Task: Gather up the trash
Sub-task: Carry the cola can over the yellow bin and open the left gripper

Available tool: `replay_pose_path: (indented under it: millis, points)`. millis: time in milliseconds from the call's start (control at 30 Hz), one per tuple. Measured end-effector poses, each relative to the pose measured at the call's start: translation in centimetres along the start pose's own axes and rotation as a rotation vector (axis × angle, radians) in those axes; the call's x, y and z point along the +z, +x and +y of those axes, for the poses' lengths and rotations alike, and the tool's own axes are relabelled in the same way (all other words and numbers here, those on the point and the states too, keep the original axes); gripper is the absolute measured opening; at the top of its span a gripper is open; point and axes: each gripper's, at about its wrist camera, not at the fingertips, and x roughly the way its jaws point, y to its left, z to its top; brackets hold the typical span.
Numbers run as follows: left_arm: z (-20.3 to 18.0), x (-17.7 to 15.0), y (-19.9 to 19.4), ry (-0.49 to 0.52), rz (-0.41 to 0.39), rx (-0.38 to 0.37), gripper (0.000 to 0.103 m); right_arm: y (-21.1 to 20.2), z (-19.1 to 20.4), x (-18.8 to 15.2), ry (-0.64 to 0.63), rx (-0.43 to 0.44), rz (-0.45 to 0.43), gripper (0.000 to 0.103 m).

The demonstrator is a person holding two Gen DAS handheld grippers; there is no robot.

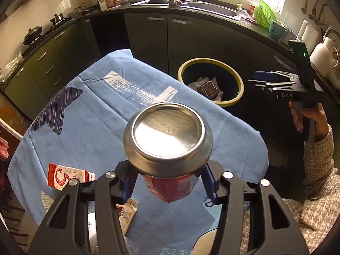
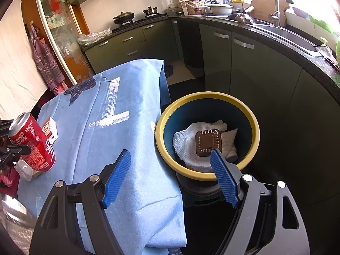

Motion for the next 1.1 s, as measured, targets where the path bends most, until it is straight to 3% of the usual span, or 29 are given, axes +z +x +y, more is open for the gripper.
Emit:
replay_pose_path:
  millis: [233, 467, 667, 900, 1000, 1100]
  points:
    - [-2.6, 5.1, 0.5, 0.05, 0.012, -0.051, 0.051, -1.9, -2.6, -1.0, 0.039, -0.02, -0.037, 0.077]
    - [-7.8, 12.6, 4.8, 0.134, 0.035, -0.112, 0.051, -4.4, -7.8, -2.8, 0.135, -0.049, -0.079, 0.077]
    - [-12.5, 19.1, 12.5, 0.168, 0.052, -0.122, 0.051, -5.7, -11.9, -5.1, 0.211, -0.073, -0.077, 0.077]
    - [-13.5, 21.5, 23.2, 0.069, 0.223, -0.087, 0.056, -6.7, -14.7, -7.1, 0.267, -0.082, -0.08, 0.077]
    - [-13.5, 21.6, 22.7, 0.059, 0.209, -0.092, 0.056, -7.0, -14.9, -7.0, 0.261, -0.082, -0.083, 0.077]
    - [-12.9, 21.4, 19.1, 0.042, 0.143, -0.122, 0.058, -6.9, -14.5, -6.5, 0.248, -0.079, -0.082, 0.077]
